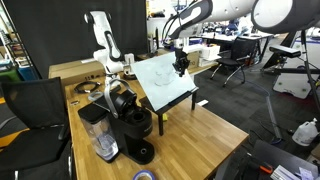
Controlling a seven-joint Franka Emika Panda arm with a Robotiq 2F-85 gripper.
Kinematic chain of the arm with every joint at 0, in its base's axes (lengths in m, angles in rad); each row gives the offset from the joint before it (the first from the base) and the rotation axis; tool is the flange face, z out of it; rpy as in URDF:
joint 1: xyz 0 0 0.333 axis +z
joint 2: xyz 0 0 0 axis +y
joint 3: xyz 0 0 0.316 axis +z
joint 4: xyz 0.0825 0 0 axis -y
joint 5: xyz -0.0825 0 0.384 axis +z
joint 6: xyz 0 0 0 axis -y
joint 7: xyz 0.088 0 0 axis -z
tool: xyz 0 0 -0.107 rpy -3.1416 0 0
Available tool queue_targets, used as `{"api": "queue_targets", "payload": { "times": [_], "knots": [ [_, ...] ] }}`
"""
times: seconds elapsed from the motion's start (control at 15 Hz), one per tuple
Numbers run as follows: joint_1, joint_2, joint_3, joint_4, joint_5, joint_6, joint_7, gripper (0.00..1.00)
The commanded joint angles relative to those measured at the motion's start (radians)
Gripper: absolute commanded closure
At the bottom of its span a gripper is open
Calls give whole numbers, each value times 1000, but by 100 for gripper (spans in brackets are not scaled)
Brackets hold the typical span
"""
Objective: Pick up the pen from the table, write on the whiteboard and put the pen back on the table.
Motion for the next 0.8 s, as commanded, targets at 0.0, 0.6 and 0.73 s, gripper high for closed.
{"api": "queue_targets", "payload": {
  "times": [0.0,0.6,0.73],
  "knots": [
    [8,-14,10,-1,3,-15,-6,95],
    [54,-25,22,-27,-10,-2,-7,95],
    [55,-27,22,-30,-10,-2,-7,95]
  ]
}}
